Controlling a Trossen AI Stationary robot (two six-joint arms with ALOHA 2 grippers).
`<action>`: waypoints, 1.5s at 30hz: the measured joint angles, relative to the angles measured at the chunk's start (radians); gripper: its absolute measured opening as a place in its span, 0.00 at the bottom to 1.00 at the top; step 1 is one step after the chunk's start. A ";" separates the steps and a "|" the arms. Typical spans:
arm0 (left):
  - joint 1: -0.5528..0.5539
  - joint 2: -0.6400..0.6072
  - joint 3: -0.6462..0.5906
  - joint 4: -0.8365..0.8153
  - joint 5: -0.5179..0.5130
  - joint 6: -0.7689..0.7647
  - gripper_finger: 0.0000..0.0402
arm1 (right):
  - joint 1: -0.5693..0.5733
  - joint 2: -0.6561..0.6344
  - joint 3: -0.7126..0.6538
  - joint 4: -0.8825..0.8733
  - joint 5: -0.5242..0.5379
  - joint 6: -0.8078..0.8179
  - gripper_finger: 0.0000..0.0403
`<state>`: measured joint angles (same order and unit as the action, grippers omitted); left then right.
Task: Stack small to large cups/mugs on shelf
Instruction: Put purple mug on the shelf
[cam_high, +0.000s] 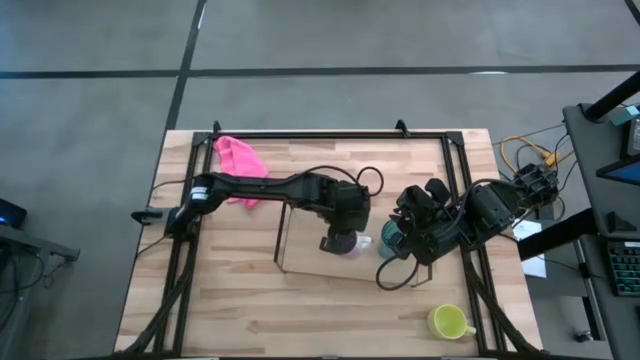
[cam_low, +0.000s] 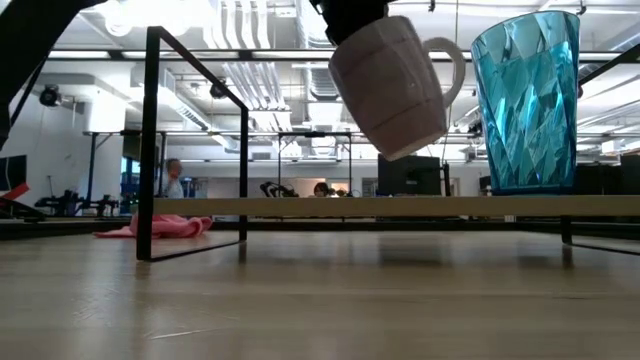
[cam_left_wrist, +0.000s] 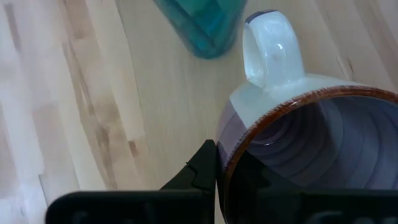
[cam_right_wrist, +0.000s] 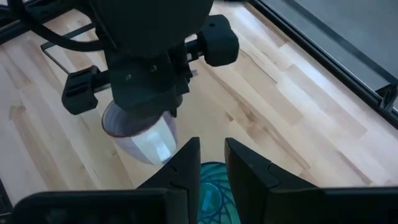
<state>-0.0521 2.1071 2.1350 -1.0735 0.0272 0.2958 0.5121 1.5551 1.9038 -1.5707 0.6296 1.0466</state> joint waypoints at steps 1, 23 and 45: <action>0.000 0.000 -0.007 -0.005 -0.001 0.000 0.01 | 0.000 0.000 0.000 0.000 0.000 0.000 0.17; 0.000 0.000 -0.111 0.092 -0.010 -0.002 0.02 | 0.000 0.000 0.000 0.003 0.000 -0.003 0.17; 0.000 0.000 -0.148 0.168 -0.013 -0.002 0.02 | 0.000 0.000 0.000 0.004 0.000 -0.002 0.17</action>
<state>-0.0517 2.1071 1.9869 -0.9058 0.0143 0.2943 0.5121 1.5551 1.9038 -1.5665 0.6296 1.0443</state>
